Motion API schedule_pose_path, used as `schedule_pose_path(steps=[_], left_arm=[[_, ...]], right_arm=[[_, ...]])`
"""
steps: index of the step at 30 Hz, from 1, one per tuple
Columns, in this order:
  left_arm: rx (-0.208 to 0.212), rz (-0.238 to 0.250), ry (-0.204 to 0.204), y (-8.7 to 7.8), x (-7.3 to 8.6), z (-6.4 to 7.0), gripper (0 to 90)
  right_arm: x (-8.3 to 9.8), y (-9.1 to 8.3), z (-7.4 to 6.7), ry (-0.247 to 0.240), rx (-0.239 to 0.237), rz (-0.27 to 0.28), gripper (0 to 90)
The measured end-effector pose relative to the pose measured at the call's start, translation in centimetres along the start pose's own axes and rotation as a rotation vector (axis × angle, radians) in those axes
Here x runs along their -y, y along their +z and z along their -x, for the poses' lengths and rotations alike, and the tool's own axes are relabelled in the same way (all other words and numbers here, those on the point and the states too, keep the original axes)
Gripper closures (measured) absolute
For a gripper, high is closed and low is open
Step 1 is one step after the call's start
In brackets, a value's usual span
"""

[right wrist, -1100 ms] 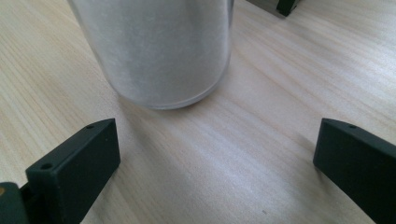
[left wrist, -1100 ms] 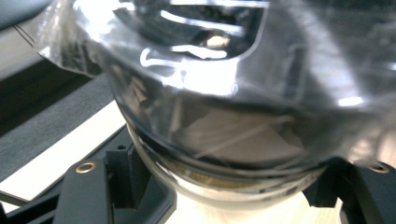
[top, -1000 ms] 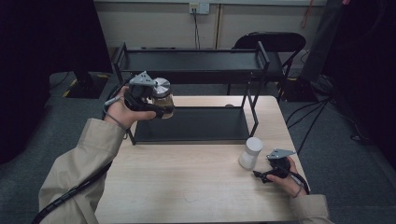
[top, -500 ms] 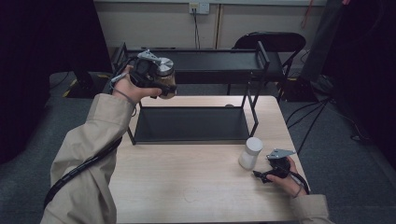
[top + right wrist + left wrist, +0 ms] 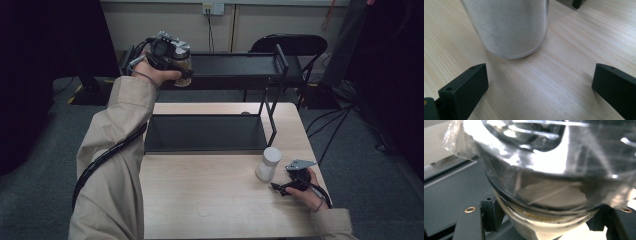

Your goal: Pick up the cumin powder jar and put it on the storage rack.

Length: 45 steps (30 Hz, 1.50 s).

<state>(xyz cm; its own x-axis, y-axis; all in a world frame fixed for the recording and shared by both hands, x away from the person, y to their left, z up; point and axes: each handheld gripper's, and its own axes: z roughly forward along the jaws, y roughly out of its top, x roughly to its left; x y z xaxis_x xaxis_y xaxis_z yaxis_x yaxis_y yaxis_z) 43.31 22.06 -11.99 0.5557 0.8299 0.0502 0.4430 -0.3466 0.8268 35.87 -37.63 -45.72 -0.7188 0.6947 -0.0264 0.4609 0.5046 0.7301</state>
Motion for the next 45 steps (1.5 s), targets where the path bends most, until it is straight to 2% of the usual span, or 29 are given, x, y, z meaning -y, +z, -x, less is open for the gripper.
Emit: schedule_pose_path(steps=[7, 12, 17, 33, 38, 40, 45], left_arm=[[-0.040, 0.002, -0.037, 1.3, -1.0, -0.4, 30.8], [-0.078, -0.017, -0.042, 2.2, -1.8, -0.9, 30.8], [-0.104, -0.005, -0.071, 3.1, -1.6, -1.4, 30.8], [-0.121, 0.011, -0.105, 5.2, -1.3, -1.7, 30.8], [-0.128, 0.001, -0.108, 5.7, -1.3, -1.7, 30.8], [-0.128, 0.012, -0.123, 5.9, -1.1, -1.7, 30.8], [-0.126, 0.022, -0.130, 6.1, -0.9, -1.8, 30.7]], right_arm=[[0.1, 0.0, 0.1, 0.001, -0.004, 0.003, 0.0], [0.1, 0.0, 0.2, 0.000, -0.006, 0.003, 0.0], [0.0, 0.0, 0.1, -0.005, -0.005, 0.001, 0.0], [0.0, 0.0, 0.1, -0.006, -0.006, 0.001, 0.0], [0.1, 0.0, 0.2, -0.008, -0.008, 0.001, 0.0], [0.1, 0.0, 0.2, -0.009, -0.008, 0.001, 0.0], [0.1, 0.0, 0.2, -0.009, -0.008, 0.001, 0.0]])
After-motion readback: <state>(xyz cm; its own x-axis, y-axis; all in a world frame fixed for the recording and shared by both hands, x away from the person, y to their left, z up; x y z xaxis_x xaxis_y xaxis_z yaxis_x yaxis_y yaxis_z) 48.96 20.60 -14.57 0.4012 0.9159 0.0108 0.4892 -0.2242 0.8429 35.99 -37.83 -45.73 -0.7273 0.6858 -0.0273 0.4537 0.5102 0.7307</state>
